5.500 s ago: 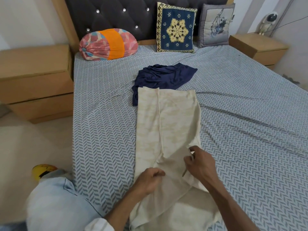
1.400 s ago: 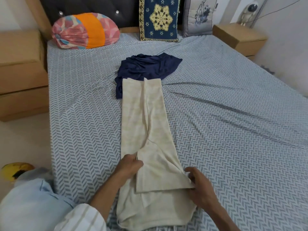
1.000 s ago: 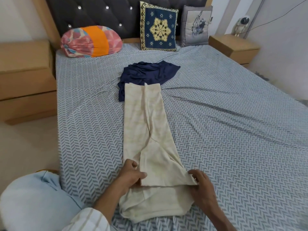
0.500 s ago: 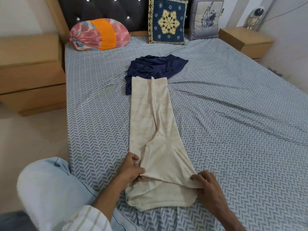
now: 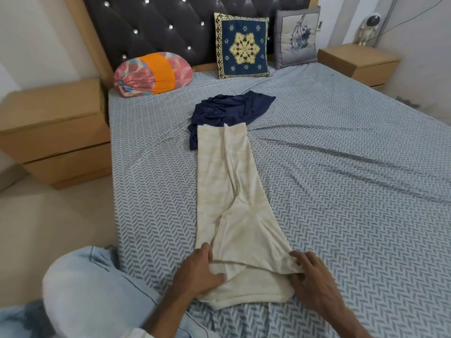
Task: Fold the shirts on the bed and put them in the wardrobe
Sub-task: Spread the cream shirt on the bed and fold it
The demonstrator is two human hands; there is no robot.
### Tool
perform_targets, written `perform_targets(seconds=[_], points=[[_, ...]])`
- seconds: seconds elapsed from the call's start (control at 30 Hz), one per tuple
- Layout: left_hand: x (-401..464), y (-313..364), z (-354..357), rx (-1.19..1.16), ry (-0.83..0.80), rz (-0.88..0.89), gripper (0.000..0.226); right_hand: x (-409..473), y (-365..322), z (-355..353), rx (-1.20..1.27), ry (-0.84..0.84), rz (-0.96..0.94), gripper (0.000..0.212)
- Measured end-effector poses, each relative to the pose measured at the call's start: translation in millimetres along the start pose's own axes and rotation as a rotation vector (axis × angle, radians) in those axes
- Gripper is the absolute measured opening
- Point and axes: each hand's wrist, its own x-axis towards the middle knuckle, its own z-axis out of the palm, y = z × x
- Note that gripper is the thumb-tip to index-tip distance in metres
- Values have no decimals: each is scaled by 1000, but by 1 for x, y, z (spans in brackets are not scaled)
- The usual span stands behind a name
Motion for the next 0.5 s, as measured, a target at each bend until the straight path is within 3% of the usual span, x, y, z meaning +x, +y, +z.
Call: perform_targets(seconds=[0.2, 0.37, 0.5], points=[[-14, -14, 13, 233, -127, 202, 25, -6, -3, -7, 9, -9, 56, 38], [-16, -21, 13, 235, -202, 231, 21, -10, 1, -9, 36, -61, 24, 31], [-12, -24, 15, 118, -134, 192, 13, 2, 1, -22, 54, -177, 24, 21]])
